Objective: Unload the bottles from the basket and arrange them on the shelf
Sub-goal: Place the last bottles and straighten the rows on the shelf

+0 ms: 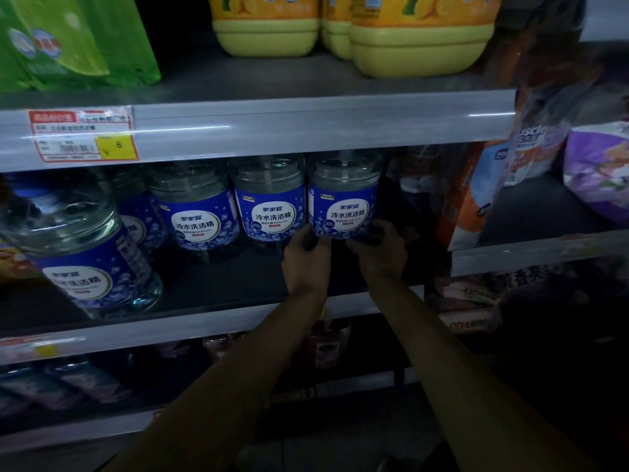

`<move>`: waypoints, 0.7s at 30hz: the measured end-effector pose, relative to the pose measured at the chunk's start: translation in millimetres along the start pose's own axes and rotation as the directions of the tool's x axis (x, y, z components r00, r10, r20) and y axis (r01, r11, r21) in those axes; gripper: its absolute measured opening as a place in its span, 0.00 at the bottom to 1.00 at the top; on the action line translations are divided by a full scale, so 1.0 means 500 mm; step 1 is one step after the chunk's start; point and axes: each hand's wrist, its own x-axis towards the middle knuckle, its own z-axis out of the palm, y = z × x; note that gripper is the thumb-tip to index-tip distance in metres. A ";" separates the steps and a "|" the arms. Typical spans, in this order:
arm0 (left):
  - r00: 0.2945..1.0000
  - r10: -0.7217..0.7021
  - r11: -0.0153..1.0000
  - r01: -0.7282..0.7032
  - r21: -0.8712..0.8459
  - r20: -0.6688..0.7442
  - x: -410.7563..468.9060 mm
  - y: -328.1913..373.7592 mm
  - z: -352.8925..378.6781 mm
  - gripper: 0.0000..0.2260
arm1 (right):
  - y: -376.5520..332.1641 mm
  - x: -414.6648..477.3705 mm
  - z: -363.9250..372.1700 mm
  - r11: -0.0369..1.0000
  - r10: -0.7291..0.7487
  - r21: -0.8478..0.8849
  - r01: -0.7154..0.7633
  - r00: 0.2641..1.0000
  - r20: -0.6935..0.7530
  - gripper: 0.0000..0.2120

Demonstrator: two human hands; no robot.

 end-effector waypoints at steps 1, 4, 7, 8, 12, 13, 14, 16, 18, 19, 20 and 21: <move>1.000 0.007 1.000 -0.007 0.003 0.010 0.001 -0.002 0.001 0.20 | 0.000 0.002 0.002 1.000 -0.003 -0.002 0.003 1.000 0.004 0.28; 1.000 0.010 1.000 -0.010 0.001 0.030 0.002 -0.003 0.004 0.21 | 0.001 0.005 0.006 1.000 -0.010 0.021 0.009 1.000 0.023 0.27; 0.999 0.014 1.000 -0.014 0.000 0.037 0.004 -0.006 0.007 0.22 | 0.004 0.010 0.004 1.000 -0.017 0.017 0.016 0.999 0.039 0.25; 0.999 0.014 1.000 -0.014 0.001 0.040 0.004 -0.006 0.009 0.23 | 0.004 0.011 0.001 1.000 -0.015 0.019 0.014 0.998 0.053 0.24; 0.999 0.024 1.000 -0.024 0.001 0.045 0.005 -0.006 0.009 0.23 | -0.001 0.007 -0.011 0.999 -0.023 0.035 0.019 0.992 0.123 0.25; 0.998 0.043 0.999 -0.043 -0.003 0.041 0.005 -0.006 0.008 0.23 | -0.003 0.006 -0.011 0.998 -0.048 0.050 0.043 0.993 0.107 0.27; 0.997 0.066 0.998 -0.065 -0.009 0.038 0.004 -0.006 0.008 0.23 | -0.005 0.005 -0.009 0.995 -0.073 0.072 0.067 0.994 0.080 0.29; 0.994 0.094 0.996 -0.093 -0.010 0.051 0.004 -0.006 0.006 0.25 | -0.010 0.002 -0.006 0.988 -0.083 0.136 0.074 0.995 0.059 0.32; 0.992 0.111 0.994 -0.111 -0.001 0.066 0.005 -0.008 0.006 0.26 | -0.016 -0.007 -0.004 0.975 -0.067 0.217 0.042 0.992 0.105 0.35; 0.991 0.113 0.993 -0.114 0.004 0.069 0.005 -0.010 0.006 0.26 | -0.017 -0.011 -0.003 0.967 -0.065 0.254 0.031 0.989 0.130 0.36; 0.991 0.113 0.994 -0.114 0.006 0.070 0.005 -0.011 0.007 0.27 | -0.018 -0.014 -0.004 0.959 -0.066 0.282 0.022 0.987 0.146 0.37; 0.991 0.109 0.994 -0.109 0.006 0.073 0.004 -0.012 0.008 0.27 | -0.018 -0.015 -0.006 0.952 -0.067 0.305 0.016 0.985 0.156 0.38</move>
